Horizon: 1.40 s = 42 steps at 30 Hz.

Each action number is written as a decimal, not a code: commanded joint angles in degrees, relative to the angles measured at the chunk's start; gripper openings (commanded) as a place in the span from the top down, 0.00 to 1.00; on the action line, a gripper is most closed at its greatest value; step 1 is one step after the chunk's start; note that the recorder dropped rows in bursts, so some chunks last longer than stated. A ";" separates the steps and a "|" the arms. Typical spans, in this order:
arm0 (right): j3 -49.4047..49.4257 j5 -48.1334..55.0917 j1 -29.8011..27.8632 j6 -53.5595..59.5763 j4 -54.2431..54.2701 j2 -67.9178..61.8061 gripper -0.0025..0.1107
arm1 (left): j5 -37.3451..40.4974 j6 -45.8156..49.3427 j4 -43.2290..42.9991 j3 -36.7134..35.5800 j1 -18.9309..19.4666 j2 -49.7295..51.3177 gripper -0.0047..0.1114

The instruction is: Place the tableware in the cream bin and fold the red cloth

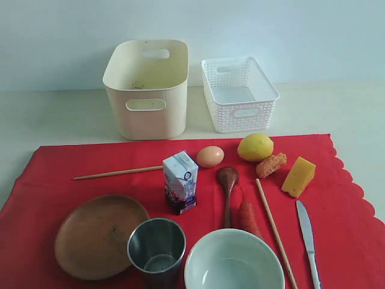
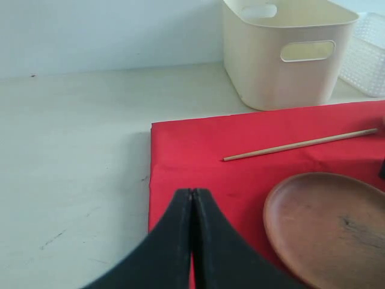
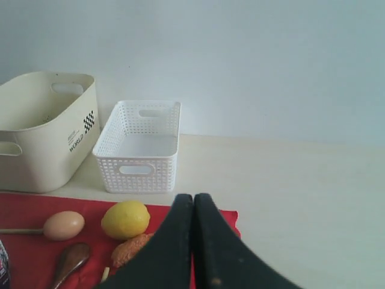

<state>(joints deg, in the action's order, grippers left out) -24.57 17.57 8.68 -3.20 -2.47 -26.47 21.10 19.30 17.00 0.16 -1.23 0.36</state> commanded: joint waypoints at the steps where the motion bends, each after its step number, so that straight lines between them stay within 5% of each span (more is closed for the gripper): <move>1: -5.57 -0.97 -0.40 0.08 -0.40 -4.62 0.98 | -0.14 -0.10 0.14 -0.16 0.16 -0.36 0.96; 10: -16.46 -2.50 -0.40 0.08 -0.40 -11.67 0.98 | -0.14 -0.10 0.14 -0.16 0.16 -0.36 0.96; 31: -17.22 -7.87 -0.40 0.08 0.44 -12.16 0.98 | -0.14 -0.10 0.14 -0.16 0.16 -0.36 0.96; 42: -20.81 -0.52 -0.29 0.47 2.47 -27.81 0.98 | -0.14 -0.10 0.14 -0.16 0.16 -0.36 0.96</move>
<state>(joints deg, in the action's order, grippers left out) -42.75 13.11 8.47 -3.20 0.00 -49.41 21.10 19.30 17.00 0.16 -1.23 0.36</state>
